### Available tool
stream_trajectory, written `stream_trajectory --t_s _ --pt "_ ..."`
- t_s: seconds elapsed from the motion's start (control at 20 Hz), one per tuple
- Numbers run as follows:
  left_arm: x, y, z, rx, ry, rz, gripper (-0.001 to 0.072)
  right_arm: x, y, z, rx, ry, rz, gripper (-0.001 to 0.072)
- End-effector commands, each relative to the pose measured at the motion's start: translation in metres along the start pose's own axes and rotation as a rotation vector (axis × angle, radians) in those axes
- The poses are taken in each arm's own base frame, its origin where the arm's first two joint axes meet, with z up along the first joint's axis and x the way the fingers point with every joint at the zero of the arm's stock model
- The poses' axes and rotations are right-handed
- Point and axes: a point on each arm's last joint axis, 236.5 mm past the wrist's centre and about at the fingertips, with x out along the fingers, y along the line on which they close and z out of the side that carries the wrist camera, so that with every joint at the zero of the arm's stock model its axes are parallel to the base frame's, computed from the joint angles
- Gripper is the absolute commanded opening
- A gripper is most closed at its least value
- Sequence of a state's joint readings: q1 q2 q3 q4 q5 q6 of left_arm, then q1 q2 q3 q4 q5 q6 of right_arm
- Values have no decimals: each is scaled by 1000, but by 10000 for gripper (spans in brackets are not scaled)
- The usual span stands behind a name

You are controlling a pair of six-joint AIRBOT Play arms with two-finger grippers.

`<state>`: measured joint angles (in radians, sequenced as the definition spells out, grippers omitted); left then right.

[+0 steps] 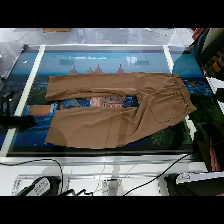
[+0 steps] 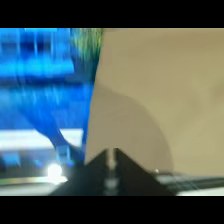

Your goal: Fold the clothes and pants, and hang the long-sleeved shirts on hangers.

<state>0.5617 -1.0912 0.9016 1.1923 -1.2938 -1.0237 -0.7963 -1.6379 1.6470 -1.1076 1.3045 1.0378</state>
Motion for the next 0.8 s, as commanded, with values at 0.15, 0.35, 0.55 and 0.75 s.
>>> stream_trajectory --t_s 0.15,0.35,0.55,0.75 --pt "45 15 -70 -156 84 -1 573 -18 -16 -36 67 100 36 137" --pt "62 33 -61 -217 38 44 573 -17 -11 -33 70 88 56 137" --pt "82 28 -66 -267 85 -20 525 -17 -7 -31 75 84 69 136" --pt "96 17 -55 -337 59 -97 476 -17 -6 -32 95 85 75 136"
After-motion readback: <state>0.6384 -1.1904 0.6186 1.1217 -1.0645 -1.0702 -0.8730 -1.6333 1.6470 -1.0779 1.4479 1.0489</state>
